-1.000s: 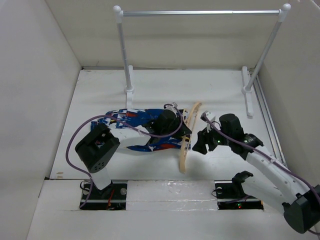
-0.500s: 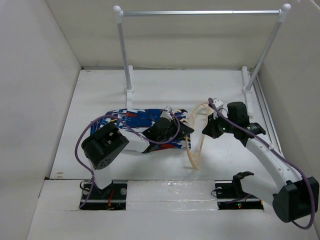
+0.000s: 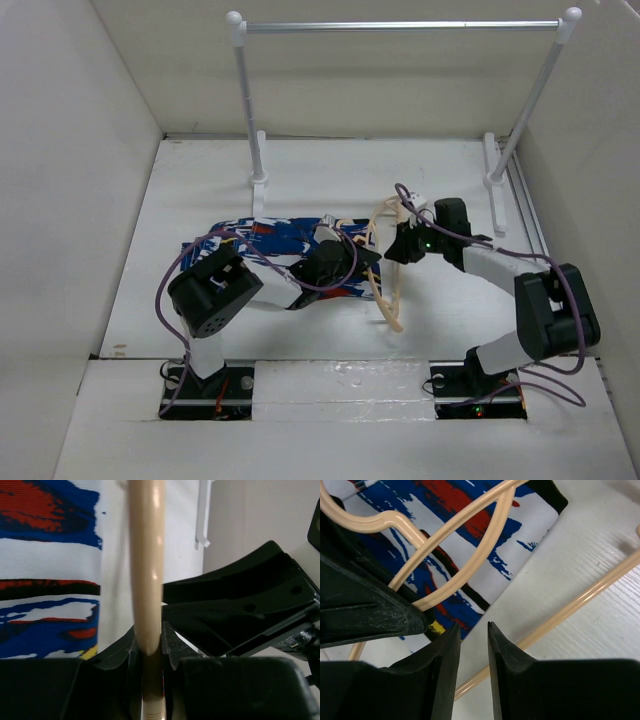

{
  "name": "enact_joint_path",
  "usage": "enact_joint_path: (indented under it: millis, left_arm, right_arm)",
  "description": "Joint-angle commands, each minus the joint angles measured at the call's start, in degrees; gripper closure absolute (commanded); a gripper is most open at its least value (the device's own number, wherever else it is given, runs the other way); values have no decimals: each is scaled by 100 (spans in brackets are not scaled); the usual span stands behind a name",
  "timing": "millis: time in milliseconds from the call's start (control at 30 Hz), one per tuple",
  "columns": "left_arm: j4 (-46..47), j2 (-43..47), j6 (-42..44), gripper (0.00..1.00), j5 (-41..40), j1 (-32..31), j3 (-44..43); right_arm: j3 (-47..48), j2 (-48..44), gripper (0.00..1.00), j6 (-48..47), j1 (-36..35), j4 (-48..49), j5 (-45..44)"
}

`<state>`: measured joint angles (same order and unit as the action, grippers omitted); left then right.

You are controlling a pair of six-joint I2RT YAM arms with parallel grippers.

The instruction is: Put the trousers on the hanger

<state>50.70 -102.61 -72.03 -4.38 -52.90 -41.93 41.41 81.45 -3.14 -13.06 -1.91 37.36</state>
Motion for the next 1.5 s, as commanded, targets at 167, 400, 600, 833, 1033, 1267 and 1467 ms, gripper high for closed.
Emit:
enact_joint_path:
  millis: [167,400,600,833,1033,1267,1467]
  left_arm:
    - [-174,-216,207,100,-405,-27,71]
    - [-209,-128,224,100,-493,-27,133]
    - [-209,-93,242,100,-485,-27,185]
    - [-394,56,488,100,-651,-27,185]
    - [-499,144,821,100,-739,26,317]
    - [-1157,645,1516,100,-1029,210,361]
    - [-1527,935,1823,100,-1065,210,554]
  right_arm:
    - [166,828,58,-20,-118,1132,-88]
    - [-10,1215,45,163,-434,1543,-19]
    - [-89,1505,41,550,-609,1799,-142]
    - [-256,1497,90,797,-663,2072,-151]
    - [-335,654,100,832,-224,1722,-37]
    - [61,-155,100,428,532,473,139]
    - [-229,-726,100,384,1349,254,307]
